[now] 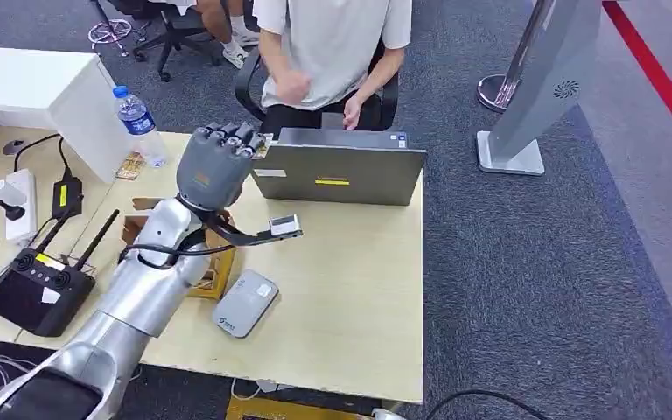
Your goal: Pass the card to the sensor for recognition and then transmit it.
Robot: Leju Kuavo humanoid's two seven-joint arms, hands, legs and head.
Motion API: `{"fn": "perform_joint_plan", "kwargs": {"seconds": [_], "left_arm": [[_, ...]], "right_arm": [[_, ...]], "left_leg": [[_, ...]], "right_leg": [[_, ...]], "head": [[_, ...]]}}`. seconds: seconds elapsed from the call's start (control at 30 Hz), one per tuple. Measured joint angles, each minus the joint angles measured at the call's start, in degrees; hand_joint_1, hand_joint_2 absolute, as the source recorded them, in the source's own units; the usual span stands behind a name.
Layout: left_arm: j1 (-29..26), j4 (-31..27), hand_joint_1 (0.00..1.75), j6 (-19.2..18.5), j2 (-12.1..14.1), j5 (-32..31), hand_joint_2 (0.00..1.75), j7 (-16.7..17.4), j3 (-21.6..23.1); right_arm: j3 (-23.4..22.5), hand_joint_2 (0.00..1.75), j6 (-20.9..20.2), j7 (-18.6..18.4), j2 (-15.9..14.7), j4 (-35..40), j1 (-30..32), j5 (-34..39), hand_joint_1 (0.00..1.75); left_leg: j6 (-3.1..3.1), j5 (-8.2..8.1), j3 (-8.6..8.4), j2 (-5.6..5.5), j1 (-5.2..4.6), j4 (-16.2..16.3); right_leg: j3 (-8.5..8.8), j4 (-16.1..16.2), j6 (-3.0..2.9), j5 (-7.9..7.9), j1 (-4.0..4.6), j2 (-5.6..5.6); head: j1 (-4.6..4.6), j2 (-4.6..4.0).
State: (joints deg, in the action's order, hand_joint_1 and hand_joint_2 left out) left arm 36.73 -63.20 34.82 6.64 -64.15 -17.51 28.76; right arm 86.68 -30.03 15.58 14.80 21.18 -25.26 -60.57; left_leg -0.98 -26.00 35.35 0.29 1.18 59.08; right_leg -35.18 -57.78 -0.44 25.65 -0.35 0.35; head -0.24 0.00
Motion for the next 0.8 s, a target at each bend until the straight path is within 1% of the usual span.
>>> {"fn": "perform_joint_plan", "kwargs": {"seconds": [0.17, 0.23, 0.33, 0.43, 0.6, 0.8], "left_arm": [[-3.72, -4.36, 1.75, 0.02, 0.9, 0.92, 1.75, -1.71, 2.28], [-5.19, -5.14, 1.75, -0.24, 1.16, 0.94, 1.75, -2.01, 3.26], [-6.63, -5.38, 1.75, -1.99, 1.67, 0.92, 1.75, -2.01, 5.03], [-7.83, -5.36, 1.75, -3.82, 2.17, 0.96, 1.75, -1.84, 6.05], [-8.9, -4.92, 1.75, -7.59, 2.56, 0.26, 1.75, -0.52, 7.48], [-9.8, -2.81, 1.75, -11.84, 3.09, -1.46, 1.75, 2.34, 9.16]], "right_arm": [[0.0, 1.75, 0.15, -0.28, 0.0, 0.0, -0.01, 0.31, 0.0], [0.0, 1.75, 0.24, -0.46, 0.0, 0.0, -0.02, 0.35, 0.0], [0.0, 1.75, 0.75, -0.57, 0.0, 0.0, -0.01, 1.03, 0.0], [0.0, 1.75, 2.32, -1.2, 0.0, -0.02, 0.01, 1.27, 0.0], [0.0, 1.75, 2.69, -1.64, 0.0, -0.02, 0.01, 1.64, 0.0], [0.0, 1.75, 3.02, -1.99, 0.0, -0.02, 0.01, 2.32, 0.0]], "left_leg": [[0.0, 0.0, -0.01, -0.02, 0.0, 0.0], [0.0, 0.0, -0.01, 0.01, 0.0, 0.0], [0.0, 0.0, -0.01, 0.01, 0.0, 0.0], [0.0, 0.0, -0.01, 0.01, 0.0, 0.0], [0.0, 0.0, 0.0, 0.02, 0.0, 0.0], [0.0, -0.01, 0.0, 0.02, 0.0, 0.0]], "right_leg": [[0.0, 0.0, 0.0, 0.0, 0.0, -0.01], [0.0, 0.0, 0.0, 0.0, 0.0, 0.0], [0.0, 0.0, 0.0, 0.0, 0.0, 0.0], [-0.03, 0.0, 0.0, 0.0, 0.0, 0.0], [-0.03, 0.0, 0.0, 0.0, 0.0, 0.01], [-0.04, 0.01, 0.0, 0.0, 0.0, 0.0]], "head": [[0.0, 0.0], [0.0, 0.0], [-0.02, 0.0], [0.0, 0.0], [-0.02, 0.0], [0.0, 0.0]]}}
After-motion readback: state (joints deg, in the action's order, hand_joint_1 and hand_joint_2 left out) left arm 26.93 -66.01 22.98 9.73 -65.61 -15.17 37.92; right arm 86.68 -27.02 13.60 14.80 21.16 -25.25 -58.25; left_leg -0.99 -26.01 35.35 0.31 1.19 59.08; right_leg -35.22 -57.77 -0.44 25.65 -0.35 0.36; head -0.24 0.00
